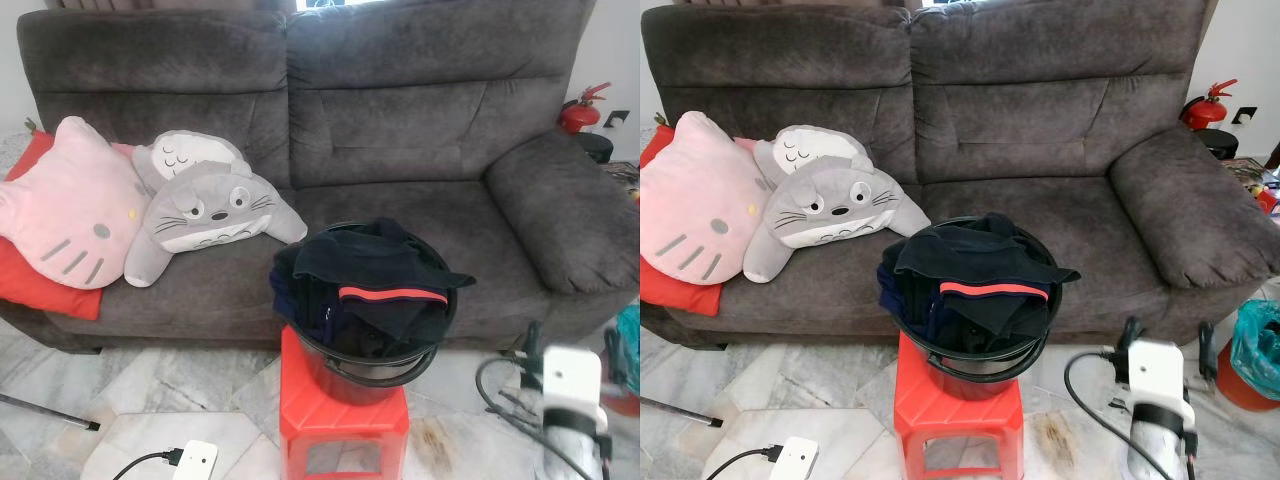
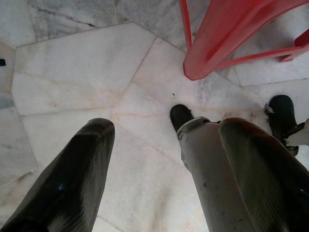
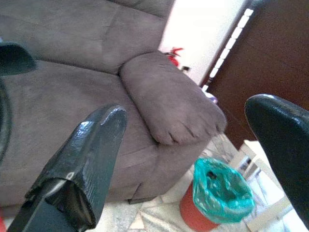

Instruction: Hang hanger

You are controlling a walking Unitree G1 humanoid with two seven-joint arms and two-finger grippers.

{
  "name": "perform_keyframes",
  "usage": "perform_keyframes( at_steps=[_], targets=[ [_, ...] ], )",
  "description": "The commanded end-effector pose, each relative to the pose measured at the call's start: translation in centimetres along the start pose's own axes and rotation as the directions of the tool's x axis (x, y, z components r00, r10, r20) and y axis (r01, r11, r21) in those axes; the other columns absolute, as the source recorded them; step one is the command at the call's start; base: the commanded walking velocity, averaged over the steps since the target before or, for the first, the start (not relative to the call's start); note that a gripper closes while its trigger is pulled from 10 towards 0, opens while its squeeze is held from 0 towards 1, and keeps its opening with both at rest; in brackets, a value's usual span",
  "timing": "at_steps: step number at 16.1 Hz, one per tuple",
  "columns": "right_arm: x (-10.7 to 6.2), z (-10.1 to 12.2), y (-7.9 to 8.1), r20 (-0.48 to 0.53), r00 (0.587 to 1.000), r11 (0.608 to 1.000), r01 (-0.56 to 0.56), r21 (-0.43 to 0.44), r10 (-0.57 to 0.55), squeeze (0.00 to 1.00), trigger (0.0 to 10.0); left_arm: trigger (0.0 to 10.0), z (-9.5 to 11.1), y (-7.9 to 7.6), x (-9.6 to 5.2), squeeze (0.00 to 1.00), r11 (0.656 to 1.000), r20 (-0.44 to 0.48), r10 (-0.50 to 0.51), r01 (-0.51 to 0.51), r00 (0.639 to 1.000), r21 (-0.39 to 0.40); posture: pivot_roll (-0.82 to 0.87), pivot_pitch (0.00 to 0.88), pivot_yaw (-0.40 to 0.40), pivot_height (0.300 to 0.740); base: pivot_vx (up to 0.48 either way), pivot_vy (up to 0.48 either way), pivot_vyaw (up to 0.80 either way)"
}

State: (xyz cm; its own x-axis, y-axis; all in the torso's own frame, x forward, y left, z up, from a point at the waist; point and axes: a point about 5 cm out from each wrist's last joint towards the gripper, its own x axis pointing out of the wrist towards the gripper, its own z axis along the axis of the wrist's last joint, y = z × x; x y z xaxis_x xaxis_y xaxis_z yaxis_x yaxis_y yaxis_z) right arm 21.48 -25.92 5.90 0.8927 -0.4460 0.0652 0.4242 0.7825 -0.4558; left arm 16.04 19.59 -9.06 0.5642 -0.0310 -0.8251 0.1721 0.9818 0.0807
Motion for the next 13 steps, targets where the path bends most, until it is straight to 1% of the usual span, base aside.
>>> perform_keyframes(
  at_steps=[1, 2, 3, 4, 7, 8, 9, 10, 11, 12, 13],
  targets=[
    [0.4, 1.1, 0.4, 0.037, 0.999, 0.999, -0.035, -0.017, 0.035, 0.0, 10.0, 10.0, -0.7, 0.1, -0.1, 0.0, 1.0, -0.03, 0.001, 0.0, 1.0, 0.017, -0.21, 0.0, 0.041, 0.74, 0.0, 0.0, 0.0],
    [1.8, 3.2, 0.5, 0.116, 0.989, 0.995, -0.09, -0.052, 0.096, 0.0, 10.0, 10.0, -0.8, 0.1, -0.2, 0.0, 1.0, -0.032, 0.0, 0.001, 0.999, 0.019, -0.21, 0.0, 0.043, 0.74, 0.0, 0.0, 0.0],
    [2.3, 3.9, 0.4, 0.137, 0.984, 0.993, -0.11, -0.042, 0.115, 0.0, 10.0, 10.0, -0.8, 0.1, -0.2, 0.0, 1.0, -0.033, 0.0, 0.001, 0.999, 0.02, -0.2, 0.0, 0.042, 0.74, 0.0, 0.0, 0.0],
    [3.3, 5.9, 0.2, 0.204, 0.962, 0.983, -0.173, -0.067, 0.183, 0.0, 10.0, 10.0, -0.8, 0.1, -0.2, 0.0, 1.0, -0.033, -0.001, 0.002, 0.999, 0.02, -0.21, 0.0, 0.041, 0.74, 0.0, 0.0, 0.0],
    [3.5, 7.8, 0.2, 0.254, 0.931, 0.965, -0.246, -0.093, 0.262, 0.0, 10.0, 10.0, -0.9, 0.1, -0.2, 0.0, 1.0, -0.036, -0.001, 0.002, 0.999, 0.021, -0.21, 0.0, 0.039, 0.74, 0.0, 0.0, 0.0],
    [3.5, 9.0, 0.6, 0.27, 0.897, 0.933, -0.306, -0.191, 0.35, 0.0, 10.0, 10.0, -0.9, 0.0, -0.2, 0.0, 1.0, -0.04, -0.005, 0.006, 0.999, 0.022, -0.21, 0.0, 0.04, 0.74, 0.0, 0.0, 0.0],
    [3.5, 9.2, 0.7, 0.269, 0.89, 0.923, -0.312, -0.228, 0.367, 0.0, 10.0, 10.0, -0.9, 0.0, -0.2, 0.0, 1.0, -0.04, -0.006, 0.007, 0.999, 0.023, -0.21, 0.0, 0.04, 0.74, 0.0, 0.0, 0.0],
    [3.7, 9.8, 1.0, 0.236, 0.886, 0.906, -0.34, -0.253, 0.399, 0.0, 10.0, 10.0, -1.0, -0.1, -0.2, 0.0, 1.0, -0.043, -0.01, 0.011, 0.999, 0.025, -0.21, 0.0, 0.041, 0.74, 0.0, 0.0, 0.0],
    [3.5, 10.6, 1.7, 0.228, 0.848, 0.866, -0.411, -0.286, 0.478, 0.0, 10.0, 10.0, -1.0, -0.1, -0.2, 0.0, 1.0, -0.045, -0.013, 0.014, 0.999, 0.026, -0.21, 0.0, 0.041, 0.74, 0.0, 0.0, 0.0],
    [3.3, 11.0, 2.1, 0.225, 0.823, 0.839, -0.446, -0.311, 0.521, 0.0, 10.0, 10.0, -1.1, -0.2, -0.2, 0.0, 1.0, -0.047, -0.017, 0.018, 0.999, 0.026, -0.22, 0.0, 0.04, 0.74, 0.0, 0.0, 0.0],
    [3.2, 11.2, 2.3, 0.21, 0.807, 0.817, -0.473, -0.329, 0.552, 0.0, 10.0, 10.0, -1.1, -0.3, -0.2, 0.0, 0.999, -0.048, -0.022, 0.023, 0.999, 0.024, -0.21, 0.0, 0.039, 0.74, 0.0, 0.0, 0.0]
  ],
)
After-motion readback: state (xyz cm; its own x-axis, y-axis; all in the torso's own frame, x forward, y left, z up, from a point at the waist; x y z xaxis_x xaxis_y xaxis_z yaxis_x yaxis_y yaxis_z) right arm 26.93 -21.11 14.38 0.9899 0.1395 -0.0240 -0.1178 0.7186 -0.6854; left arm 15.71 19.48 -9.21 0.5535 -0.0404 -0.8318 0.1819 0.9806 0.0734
